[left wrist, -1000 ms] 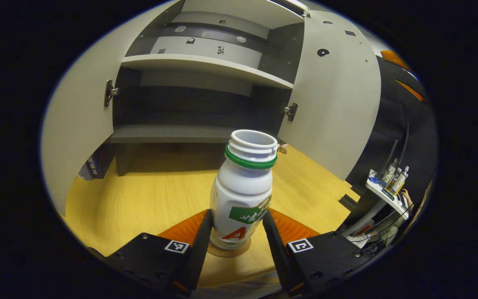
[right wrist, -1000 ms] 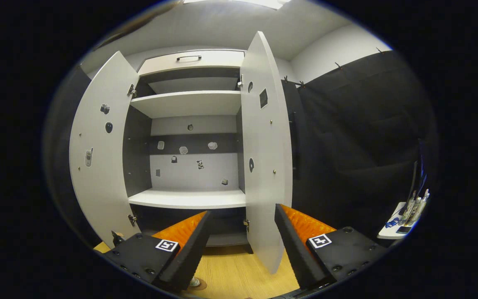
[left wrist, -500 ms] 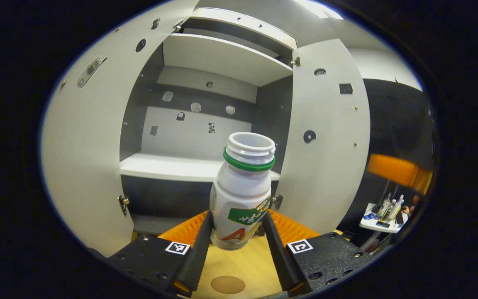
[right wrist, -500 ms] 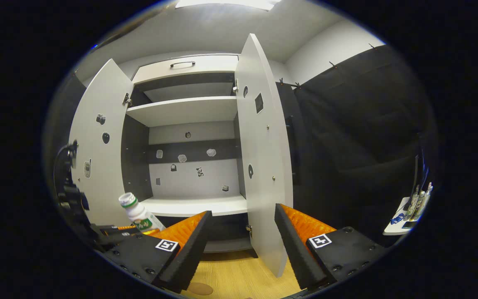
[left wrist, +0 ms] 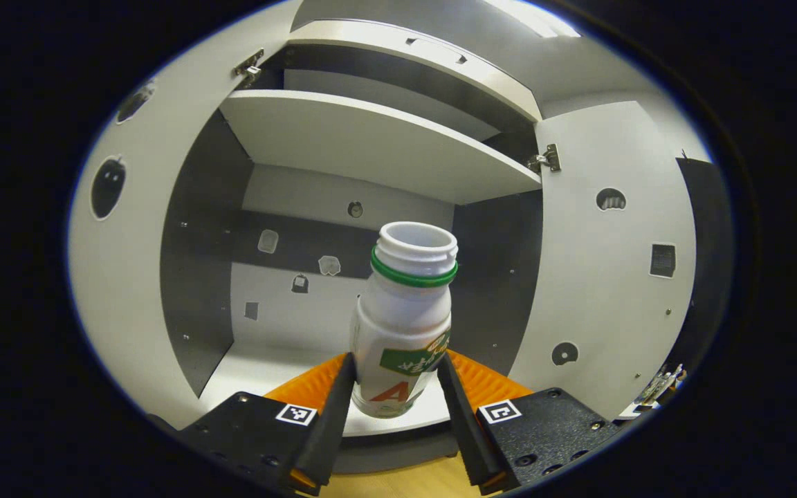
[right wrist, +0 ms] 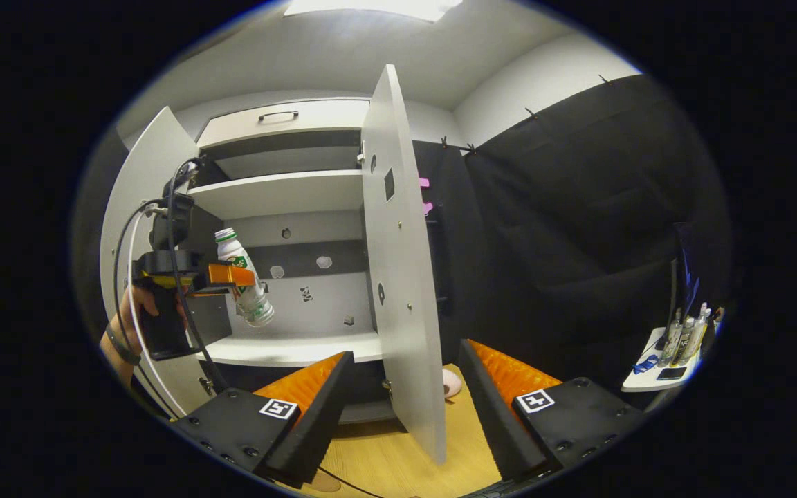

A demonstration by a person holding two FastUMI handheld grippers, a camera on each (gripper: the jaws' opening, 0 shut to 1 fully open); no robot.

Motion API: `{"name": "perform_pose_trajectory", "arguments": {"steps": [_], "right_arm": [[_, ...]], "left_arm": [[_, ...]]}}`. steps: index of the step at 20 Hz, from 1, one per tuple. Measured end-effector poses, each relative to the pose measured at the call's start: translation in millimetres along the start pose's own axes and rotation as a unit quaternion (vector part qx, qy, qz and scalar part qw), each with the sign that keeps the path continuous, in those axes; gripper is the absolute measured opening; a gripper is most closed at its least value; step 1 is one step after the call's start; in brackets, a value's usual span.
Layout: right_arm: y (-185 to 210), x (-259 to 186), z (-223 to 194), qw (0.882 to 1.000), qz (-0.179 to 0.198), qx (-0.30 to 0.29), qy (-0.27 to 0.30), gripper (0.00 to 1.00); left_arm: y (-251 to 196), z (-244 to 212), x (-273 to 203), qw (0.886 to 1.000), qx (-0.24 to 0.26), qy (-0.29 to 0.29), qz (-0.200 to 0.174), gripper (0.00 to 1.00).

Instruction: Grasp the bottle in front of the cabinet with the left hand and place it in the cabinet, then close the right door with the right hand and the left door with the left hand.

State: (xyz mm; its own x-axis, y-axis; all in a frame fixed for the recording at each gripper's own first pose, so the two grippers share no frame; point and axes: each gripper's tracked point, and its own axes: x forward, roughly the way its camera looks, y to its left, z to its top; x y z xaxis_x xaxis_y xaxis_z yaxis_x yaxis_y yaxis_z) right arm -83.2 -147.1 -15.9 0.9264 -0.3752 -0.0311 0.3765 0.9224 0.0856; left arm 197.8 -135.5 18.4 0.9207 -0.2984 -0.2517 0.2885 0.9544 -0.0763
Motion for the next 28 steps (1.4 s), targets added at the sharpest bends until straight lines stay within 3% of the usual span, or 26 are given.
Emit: {"name": "perform_pose_trajectory", "arguments": {"steps": [6, 11, 14, 22, 25, 28], "right_arm": [[-21.3, -6.5, 7.3, 1.000, -0.022, -0.010, -0.007, 0.99], [-36.8, -16.5, 1.2, 0.999, -0.040, -0.018, 0.001, 0.99], [-47.1, -18.4, -2.7, 0.998, -0.052, -0.021, 0.003, 0.99], [-60.0, -25.0, -9.0, 0.997, -0.068, -0.018, 0.009, 0.99], [-60.4, -23.7, -11.7, 0.997, -0.070, -0.015, 0.011, 0.99], [-58.7, -19.4, -13.2, 0.998, -0.066, -0.015, 0.013, 0.99]], "left_arm": [[15.3, -37.9, 95.8, 0.995, 0.037, 0.093, 0.003, 0.71], [44.7, -87.5, 126.8, 0.988, 0.001, 0.152, 0.035, 0.72], [48.1, -106.3, 127.1, 0.983, -0.011, 0.181, 0.036, 0.71], [47.0, -101.1, 132.5, 0.987, -0.009, 0.159, 0.032, 0.78], [52.9, -99.8, 135.6, 0.989, -0.001, 0.146, 0.036, 0.96], [51.1, -74.2, 125.6, 0.995, -0.006, 0.093, 0.043, 0.96]]}}
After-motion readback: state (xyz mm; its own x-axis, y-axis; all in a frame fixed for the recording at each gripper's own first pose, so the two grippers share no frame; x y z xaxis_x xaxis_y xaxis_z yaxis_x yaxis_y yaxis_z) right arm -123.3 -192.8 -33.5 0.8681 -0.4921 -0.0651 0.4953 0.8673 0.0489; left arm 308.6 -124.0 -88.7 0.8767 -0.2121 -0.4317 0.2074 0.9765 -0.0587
